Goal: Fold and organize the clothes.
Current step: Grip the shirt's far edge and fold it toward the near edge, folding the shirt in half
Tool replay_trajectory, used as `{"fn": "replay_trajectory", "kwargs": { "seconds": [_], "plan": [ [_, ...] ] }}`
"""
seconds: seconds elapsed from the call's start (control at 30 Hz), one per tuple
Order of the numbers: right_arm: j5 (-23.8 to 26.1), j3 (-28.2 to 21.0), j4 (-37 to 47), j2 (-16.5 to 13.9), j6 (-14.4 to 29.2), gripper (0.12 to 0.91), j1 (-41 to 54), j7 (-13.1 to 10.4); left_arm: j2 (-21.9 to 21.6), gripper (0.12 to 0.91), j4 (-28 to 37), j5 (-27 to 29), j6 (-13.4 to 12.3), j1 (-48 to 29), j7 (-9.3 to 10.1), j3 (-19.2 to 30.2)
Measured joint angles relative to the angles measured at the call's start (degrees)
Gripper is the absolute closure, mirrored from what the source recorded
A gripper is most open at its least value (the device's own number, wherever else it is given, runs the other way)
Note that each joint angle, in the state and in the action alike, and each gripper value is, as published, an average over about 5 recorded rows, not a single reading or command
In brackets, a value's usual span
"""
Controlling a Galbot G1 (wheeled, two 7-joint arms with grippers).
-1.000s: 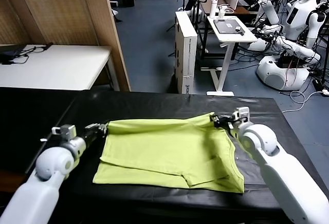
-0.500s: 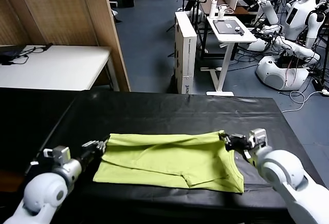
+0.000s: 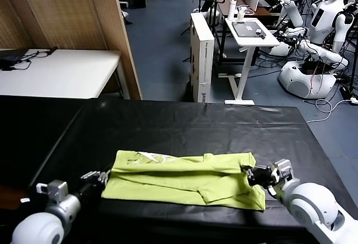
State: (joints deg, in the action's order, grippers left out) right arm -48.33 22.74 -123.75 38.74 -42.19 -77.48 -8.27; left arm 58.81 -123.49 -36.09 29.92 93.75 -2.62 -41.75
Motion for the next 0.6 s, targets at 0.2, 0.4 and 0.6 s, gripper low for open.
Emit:
{"fn": "replay_trajectory", "kwargs": {
  "seconds": [0.2, 0.4, 0.6],
  "plan": [
    [0.0, 0.5, -0.5, 0.2, 0.0, 0.884, -1.1, -0.4, 0.8, 0.818, -1.1, 1.1, 0.7, 2.7, 0.41, -0.5],
    [-0.3, 2.2, -2.0, 1.2, 0.0, 0.662, -1.2, -0.3, 1.9, 0.592, -2.4, 3.3, 3.1, 4.8, 1.97, -1.2],
    [-0.1, 4.2, -2.9, 2.5, 0.0, 0.284, -0.3, -0.6, 2.1, 0.232, -3.7, 3.1, 4.5, 6.7, 3.64, -3.6]
  ]
}}
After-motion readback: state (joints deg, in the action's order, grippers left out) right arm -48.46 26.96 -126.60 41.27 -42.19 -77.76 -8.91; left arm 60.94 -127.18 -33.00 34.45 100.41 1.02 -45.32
